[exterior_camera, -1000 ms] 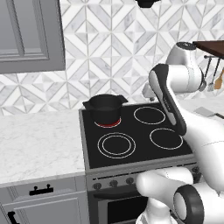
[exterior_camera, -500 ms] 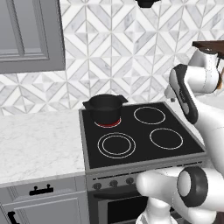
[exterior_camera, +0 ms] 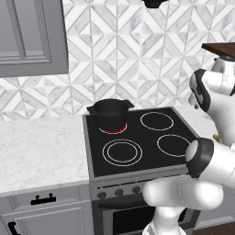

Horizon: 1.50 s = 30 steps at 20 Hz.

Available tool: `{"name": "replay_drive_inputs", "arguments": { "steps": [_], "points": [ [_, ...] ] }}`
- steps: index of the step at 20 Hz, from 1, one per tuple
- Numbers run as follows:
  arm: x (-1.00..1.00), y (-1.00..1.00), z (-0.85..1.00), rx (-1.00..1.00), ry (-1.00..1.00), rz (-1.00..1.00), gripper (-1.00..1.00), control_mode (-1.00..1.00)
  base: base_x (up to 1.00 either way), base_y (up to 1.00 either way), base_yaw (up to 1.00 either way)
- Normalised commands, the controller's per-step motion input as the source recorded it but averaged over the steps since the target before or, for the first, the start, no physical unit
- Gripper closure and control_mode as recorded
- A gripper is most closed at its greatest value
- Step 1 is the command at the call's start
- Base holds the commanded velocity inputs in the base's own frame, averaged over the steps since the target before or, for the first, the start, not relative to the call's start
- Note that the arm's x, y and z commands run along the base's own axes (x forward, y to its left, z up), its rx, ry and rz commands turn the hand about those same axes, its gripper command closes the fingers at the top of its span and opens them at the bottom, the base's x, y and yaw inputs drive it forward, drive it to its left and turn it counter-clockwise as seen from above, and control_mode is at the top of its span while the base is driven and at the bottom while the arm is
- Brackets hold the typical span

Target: Put the squash and squash in the pot. Retrieve the spatula and lightly stir the vegetables in the pot.

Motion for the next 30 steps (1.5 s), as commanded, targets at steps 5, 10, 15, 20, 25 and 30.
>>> {"name": "replay_drive_inputs", "arguments": {
  "steps": [5, 10, 15, 20, 25, 30],
  "points": [
    [0.41, -0.86, -0.37, 0.0, 0.08, -0.01, -1.0, -1.0, 0.0, 0.0, 0.0],
    [0.29, -0.77, -0.56, -0.01, 0.04, 0.0, -1.0, -1.0, 0.0, 0.0, 0.0],
    [0.18, -0.59, -0.66, -0.01, 0.06, 0.0, -1.0, -1.0, 0.0, 0.0, 0.0],
    [0.03, -0.24, -0.68, -0.03, 0.02, 0.0, -1.0, -1.0, 0.0, 0.0, 0.0],
    [-0.05, -0.07, -0.52, -0.03, 0.0, 0.0, -1.0, -1.0, 0.0, 0.0, 0.0],
    [-0.04, -0.11, -0.52, -0.04, 0.0, 0.0, -1.0, -1.0, 0.0, 0.0, 0.0]
  ]
}}
